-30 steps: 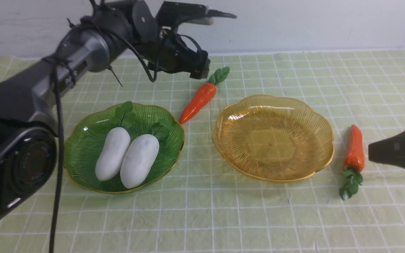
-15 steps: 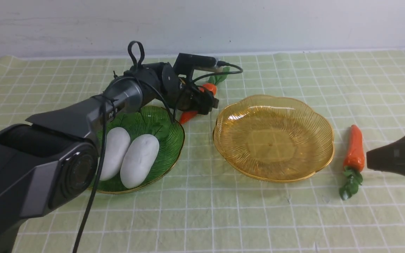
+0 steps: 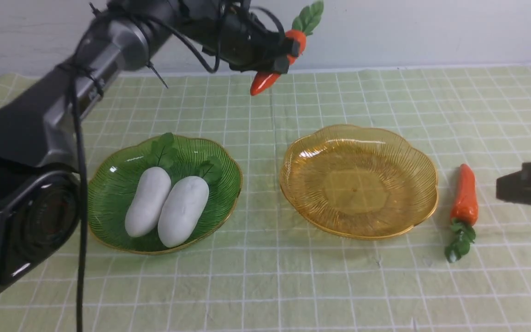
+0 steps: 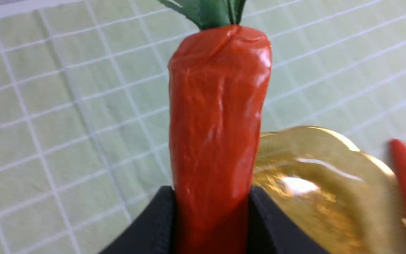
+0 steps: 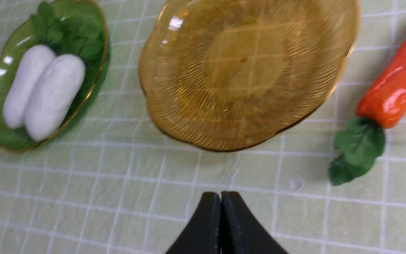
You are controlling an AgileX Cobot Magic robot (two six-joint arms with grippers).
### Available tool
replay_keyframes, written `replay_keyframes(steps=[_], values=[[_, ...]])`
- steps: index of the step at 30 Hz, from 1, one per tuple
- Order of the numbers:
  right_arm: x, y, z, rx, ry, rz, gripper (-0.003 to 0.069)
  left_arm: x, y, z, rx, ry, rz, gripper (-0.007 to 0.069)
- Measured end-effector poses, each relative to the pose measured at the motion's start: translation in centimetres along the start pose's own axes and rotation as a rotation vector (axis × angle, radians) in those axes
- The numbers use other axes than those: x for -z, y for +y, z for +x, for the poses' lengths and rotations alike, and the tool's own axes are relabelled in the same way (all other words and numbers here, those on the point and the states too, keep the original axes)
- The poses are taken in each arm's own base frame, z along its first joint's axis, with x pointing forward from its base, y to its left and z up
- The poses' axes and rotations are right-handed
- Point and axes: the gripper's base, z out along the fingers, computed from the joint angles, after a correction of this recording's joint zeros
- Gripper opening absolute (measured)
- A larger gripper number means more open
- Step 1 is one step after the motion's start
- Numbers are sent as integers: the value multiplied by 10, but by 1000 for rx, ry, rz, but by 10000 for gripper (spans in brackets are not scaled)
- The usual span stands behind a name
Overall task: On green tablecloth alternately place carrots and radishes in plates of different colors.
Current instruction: 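Place the carrot on the yellow plate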
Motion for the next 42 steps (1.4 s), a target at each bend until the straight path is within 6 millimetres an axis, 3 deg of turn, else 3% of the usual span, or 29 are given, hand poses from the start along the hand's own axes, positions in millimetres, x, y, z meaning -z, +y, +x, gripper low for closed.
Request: replay_keyframes(steps=[2, 5, 9, 12, 16, 18, 20, 21, 22, 24, 25, 27, 28, 30, 34, 37, 42], values=[[-1, -9, -13, -14, -2, 77, -15, 13, -16, 2, 5, 64, 62, 217], [-10, -26, -35, -89, 34, 186, -15, 7, -30, 14, -5, 168, 106, 217], [-44, -50, -54, -162, 138, 280, -6, -27, -43, 39, -36, 311, 136, 216], [-78, -65, -64, -187, 205, 289, 38, -55, -49, 56, -77, 375, 141, 216], [-122, -82, -72, -205, 275, 279, 187, -91, -53, 82, -122, 453, 108, 233], [-142, -90, -74, -212, 302, 276, 287, -99, -50, 88, -119, 477, 75, 289], [-152, -95, -74, -216, 316, 278, 329, -102, -48, 91, -108, 487, 54, 349], [-170, -103, -74, -223, 342, 281, 419, -103, -44, 92, -102, 492, 18, 426], [-172, -103, -74, -225, 345, 281, 437, -103, -44, 92, -105, 492, 10, 437], [-196, -114, -68, -243, 389, 279, 527, -103, -40, 91, -102, 487, -21, 582], [-206, -118, -67, -252, 403, 272, 554, -102, -39, 90, -95, 487, -31, 632], [-222, -124, -62, -273, 429, 258, 571, -98, -39, 88, -68, 489, -40, 659], [-230, -126, -59, -280, 443, 252, 563, -91, -40, 83, -59, 475, -46, 640], [-240, -130, -53, -294, 468, 243, 475, -76, -43, 73, -64, 442, -55, 565], [-240, -129, -60, -261, 470, 227, 223, -28, -52, 43, -120, 336, -105, 242], [-230, -122, -73, -249, 468, 206, 252, 12, -60, 24, -159, 255, -144, 66], [-190, -91, -110, -213, 369, 128, 252, 76, -74, 3, -198, 138, -185, -1]])
